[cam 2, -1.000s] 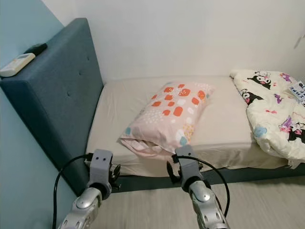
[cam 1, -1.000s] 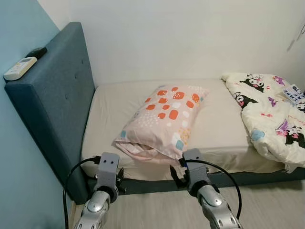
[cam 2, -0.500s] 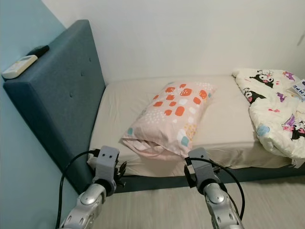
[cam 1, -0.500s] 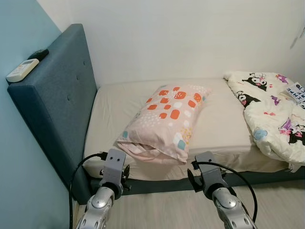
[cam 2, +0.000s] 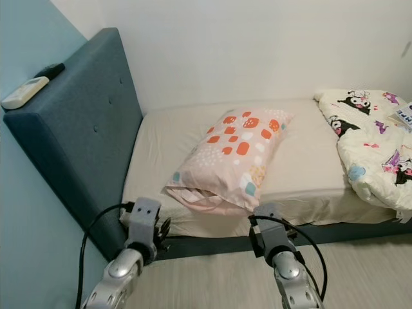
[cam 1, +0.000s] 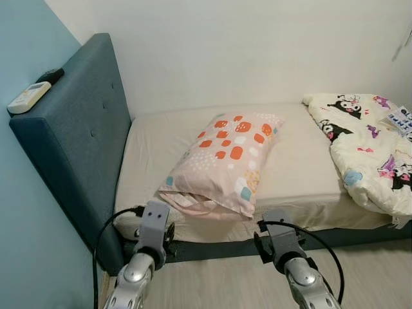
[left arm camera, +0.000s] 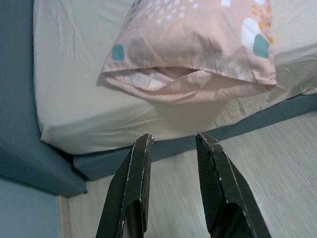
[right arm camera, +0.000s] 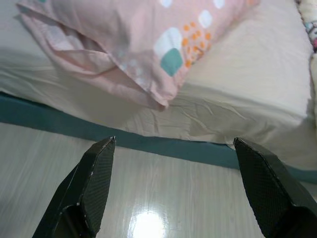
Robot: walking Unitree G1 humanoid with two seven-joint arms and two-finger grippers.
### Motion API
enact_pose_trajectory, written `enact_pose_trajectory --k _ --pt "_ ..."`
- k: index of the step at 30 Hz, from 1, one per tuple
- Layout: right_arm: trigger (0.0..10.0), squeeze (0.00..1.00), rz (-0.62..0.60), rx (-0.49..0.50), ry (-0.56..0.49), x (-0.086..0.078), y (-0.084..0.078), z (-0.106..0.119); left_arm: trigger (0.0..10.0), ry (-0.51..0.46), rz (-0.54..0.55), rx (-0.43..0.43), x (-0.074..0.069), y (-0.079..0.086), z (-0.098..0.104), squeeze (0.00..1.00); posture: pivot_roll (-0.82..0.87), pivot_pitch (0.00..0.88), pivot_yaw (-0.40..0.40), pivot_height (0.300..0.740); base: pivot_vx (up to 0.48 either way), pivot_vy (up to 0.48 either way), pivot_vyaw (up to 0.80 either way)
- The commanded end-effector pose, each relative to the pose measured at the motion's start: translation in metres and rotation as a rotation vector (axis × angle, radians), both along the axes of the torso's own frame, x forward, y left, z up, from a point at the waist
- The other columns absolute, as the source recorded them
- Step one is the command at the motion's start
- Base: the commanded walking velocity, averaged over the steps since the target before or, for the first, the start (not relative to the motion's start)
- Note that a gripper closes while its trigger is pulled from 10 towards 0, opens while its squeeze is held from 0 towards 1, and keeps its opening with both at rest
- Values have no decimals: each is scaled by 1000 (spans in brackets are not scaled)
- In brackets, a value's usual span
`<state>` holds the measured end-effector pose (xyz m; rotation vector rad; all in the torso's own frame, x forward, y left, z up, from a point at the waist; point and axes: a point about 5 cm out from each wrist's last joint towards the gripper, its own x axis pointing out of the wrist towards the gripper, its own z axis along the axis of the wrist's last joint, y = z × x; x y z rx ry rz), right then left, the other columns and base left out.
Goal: Clean up the room
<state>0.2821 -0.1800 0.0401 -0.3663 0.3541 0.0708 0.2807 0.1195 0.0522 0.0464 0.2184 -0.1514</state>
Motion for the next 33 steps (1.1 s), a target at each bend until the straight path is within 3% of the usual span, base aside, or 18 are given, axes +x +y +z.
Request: enact_pose_trajectory --k 1,7,12,16,18,24,25,27,33 --pt "10000 0 5 -10 8 0 1 -1 10000 3 20 -6 -2 2 -1 0 -33 65 -41 740 0 0 0" --pt "10000 0 -59 21 20 -7 -15 -6 10000 -11 19 -7 -1 -6 3 0 -25 62 -33 740 0 0 0" --pt "10000 0 -65 4 15 -5 -18 -5 10000 -15 -11 12 1 -7 3 0 -46 68 -31 740 0 0 0" --pt "10000 0 -92 32 0 -5 -17 -2 10000 -13 -7 15 3 1 3 0 -45 59 -32 740 0 0 0" --pt "10000 0 -86 34 -3 -6 -15 -3 10000 -14 39 -23 4 6 4 0 -45 60 -37 740 0 0 0" --pt "10000 0 -70 -37 -12 -6 -15 -6 10000 0 50 -18 1 4 -1 0 -55 60 -37 740 0 0 0" --pt "10000 0 -62 -106 -49 -2 -16 -4 10000 5 36 -22 -3 -2 -2 0 -44 59 -37 740 0 0 0" --pt "10000 0 -56 -134 -65 0 -16 -3 10000 7 30 -22 -3 -3 -2 0 -37 53 -36 740 0 0 0" --pt "10000 0 -89 -99 -67 -1 -21 -5 10000 -6 20 -25 -1 -1 2 0 -39 61 -22 740 0 0 0"
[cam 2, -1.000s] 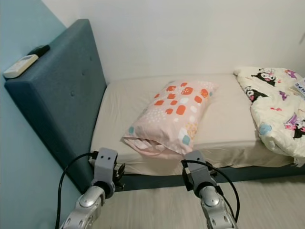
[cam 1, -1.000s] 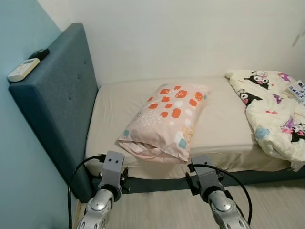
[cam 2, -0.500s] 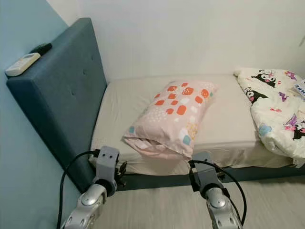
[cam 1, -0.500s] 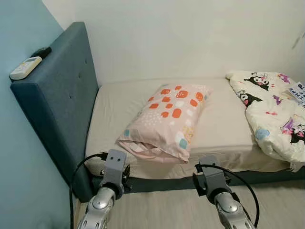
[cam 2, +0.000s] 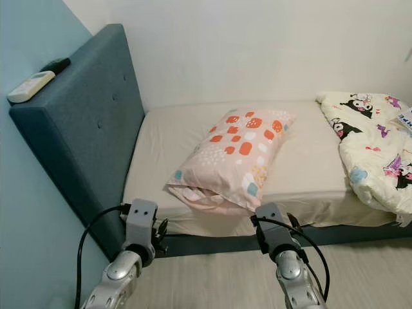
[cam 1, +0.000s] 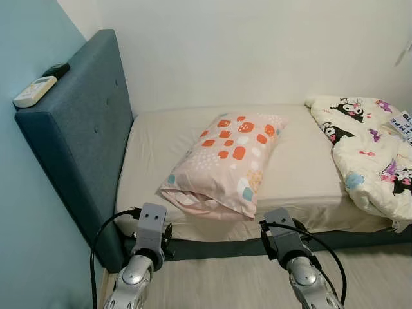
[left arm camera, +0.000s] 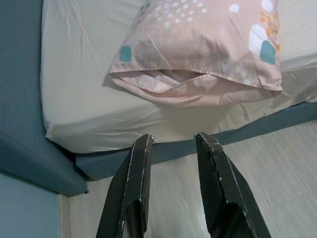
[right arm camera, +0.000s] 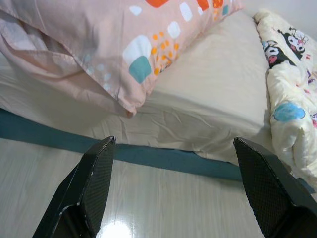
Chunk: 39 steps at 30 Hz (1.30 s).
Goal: Clean up the room
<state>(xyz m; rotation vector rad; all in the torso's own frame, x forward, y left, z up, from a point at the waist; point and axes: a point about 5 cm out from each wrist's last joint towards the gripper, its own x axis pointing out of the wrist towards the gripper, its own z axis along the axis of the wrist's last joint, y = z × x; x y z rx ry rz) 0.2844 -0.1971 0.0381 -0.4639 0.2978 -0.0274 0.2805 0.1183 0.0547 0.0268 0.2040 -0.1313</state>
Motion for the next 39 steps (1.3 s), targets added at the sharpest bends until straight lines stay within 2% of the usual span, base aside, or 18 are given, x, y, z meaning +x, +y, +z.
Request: enact_pose_trajectory --k 1,4,7,13,14,20,30,36,39 --pt "10000 0 -33 20 6 -5 -5 -4 10000 8 -5 -8 -1 1 -1 0 -41 66 -18 740 0 0 0" --pt "10000 0 -60 0 5 -9 -8 -7 10000 10 -14 -2 0 1 -1 0 -46 65 -6 740 0 0 0" --pt "10000 0 -104 -62 -7 -16 -18 -11 10000 3 -35 2 3 -2 1 0 -51 62 7 740 0 0 0" --pt "10000 0 -106 -134 -36 -21 -26 -12 10000 -3 -45 4 4 -4 3 0 -58 56 13 740 0 0 0" --pt "10000 0 -124 -162 -44 -24 -31 -14 10000 -3 -47 4 5 -4 3 0 -60 58 16 740 0 0 0" --pt "10000 0 -235 -147 -80 -33 -48 -11 10000 -4 -52 2 6 -3 4 0 -60 58 19 740 0 0 0" --pt "10000 0 -309 -143 -87 -41 -57 -14 10000 -5 -40 1 6 0 3 0 -51 56 7 740 0 0 0" --pt "10000 0 -237 -125 -73 -41 -57 -14 10000 -9 -33 -2 6 1 4 0 -49 54 5 740 0 0 0" --pt "10000 0 -258 -122 -55 -42 -60 -16 10000 -8 -33 -1 6 1 4 0 -47 54 4 740 0 0 0"
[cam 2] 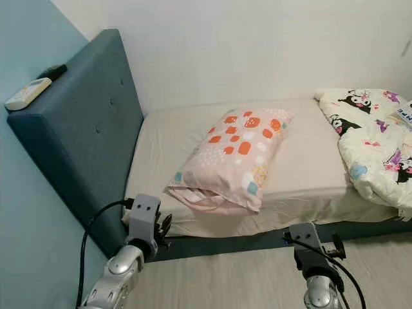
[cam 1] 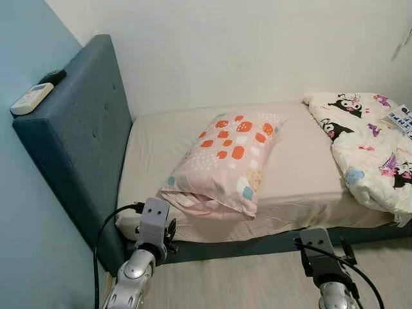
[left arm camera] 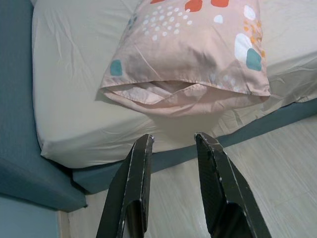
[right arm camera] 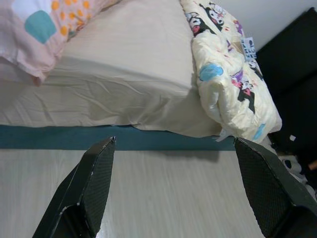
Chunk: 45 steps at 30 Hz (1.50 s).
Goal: Clean up the room
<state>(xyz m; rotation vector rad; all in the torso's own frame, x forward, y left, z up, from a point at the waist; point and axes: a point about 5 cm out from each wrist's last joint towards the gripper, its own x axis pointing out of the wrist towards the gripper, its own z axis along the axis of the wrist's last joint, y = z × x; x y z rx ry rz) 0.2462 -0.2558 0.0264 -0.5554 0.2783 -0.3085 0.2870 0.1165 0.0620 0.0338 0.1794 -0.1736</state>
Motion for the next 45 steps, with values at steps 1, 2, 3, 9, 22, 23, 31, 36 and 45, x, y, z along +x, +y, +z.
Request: enact_pose_trajectory --k 1,2,3,9,22,23,31,36,45 --pt "10000 0 -10 15 19 -4 -1 -4 10000 16 10 -1 -1 3 -4 0 -47 54 4 740 0 0 0" --pt "10000 0 5 32 14 -2 0 -3 10000 16 11 -2 0 3 -3 0 -47 55 6 740 0 0 0" --pt "10000 0 5 32 14 -2 0 -3 10000 16 11 -2 0 3 -3 0 -47 55 6 740 0 0 0" --pt "10000 0 62 63 -94 2 -6 14 10000 18 1 -2 0 0 -4 0 -57 53 15 740 0 0 0" --pt "10000 0 59 135 -67 -2 -12 10 10000 22 -13 -1 0 -2 -5 0 -61 49 15 740 0 0 0" --pt "10000 0 69 141 -64 -2 -9 9 10000 22 -14 -2 0 -2 -5 0 -59 49 12 740 0 0 0" --pt "10000 0 86 147 -89 2 -5 12 10000 17 -17 -2 -1 -2 -4 0 -55 48 12 740 0 0 0" --pt "10000 0 170 371 -29 3 7 6 10000 19 -19 -3 -1 -2 -5 0 -60 42 14 740 0 0 0" --pt "10000 0 231 444 65 -6 24 -10 10000 20 -21 -5 -2 -4 -6 0 -59 43 11 740 0 0 0"
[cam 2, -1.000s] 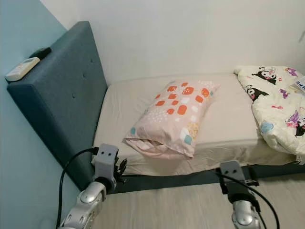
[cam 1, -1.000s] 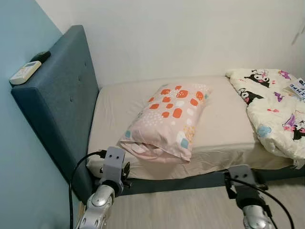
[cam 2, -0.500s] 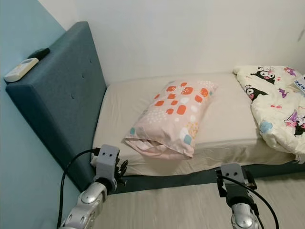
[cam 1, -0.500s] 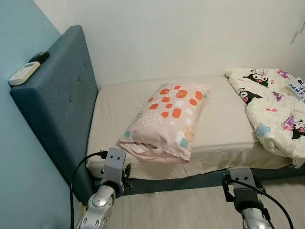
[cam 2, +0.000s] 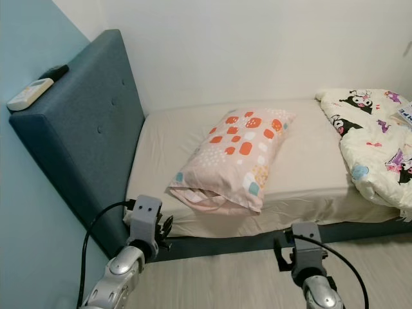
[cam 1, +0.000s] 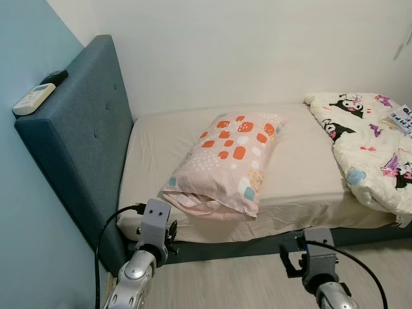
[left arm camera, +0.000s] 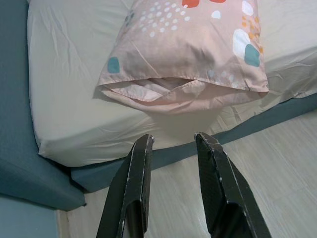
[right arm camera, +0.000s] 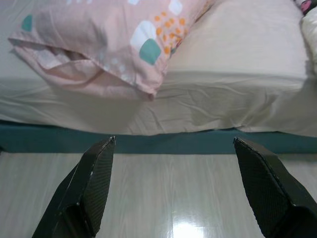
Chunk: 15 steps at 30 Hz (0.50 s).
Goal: Clean up the room
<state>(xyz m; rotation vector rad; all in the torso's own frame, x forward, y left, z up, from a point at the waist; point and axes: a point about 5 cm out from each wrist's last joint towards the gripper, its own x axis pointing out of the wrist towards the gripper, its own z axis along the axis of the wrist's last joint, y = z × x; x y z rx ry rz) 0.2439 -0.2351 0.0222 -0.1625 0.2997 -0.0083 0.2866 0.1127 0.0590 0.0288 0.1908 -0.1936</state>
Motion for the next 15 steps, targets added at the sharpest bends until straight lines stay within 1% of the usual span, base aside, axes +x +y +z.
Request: enact_pose_trajectory --k 1,3,5,12,14,15 --pt "10000 0 5 8 31 -4 3 -6 10000 8 -2 0 -1 0 -3 0 -59 43 11 740 0 0 0" --pt "10000 0 -16 -15 63 -8 -3 -10 10000 8 -1 1 -1 1 -2 0 -57 44 11 740 0 0 0" --pt "10000 0 -13 -29 70 -9 -5 -11 10000 8 0 0 -1 1 -2 0 -59 45 12 740 0 0 0" --pt "10000 0 0 -53 76 -7 -9 -9 10000 7 -1 -1 -1 1 -2 0 -56 48 11 740 0 0 0" --pt "10000 0 6 -70 76 -7 -11 -8 10000 6 -2 -1 -1 1 -2 0 -55 49 9 740 0 0 0" --pt "10000 0 9 -95 86 -7 -15 -8 10000 6 0 -1 -1 1 -2 0 -55 49 9 740 0 0 0"
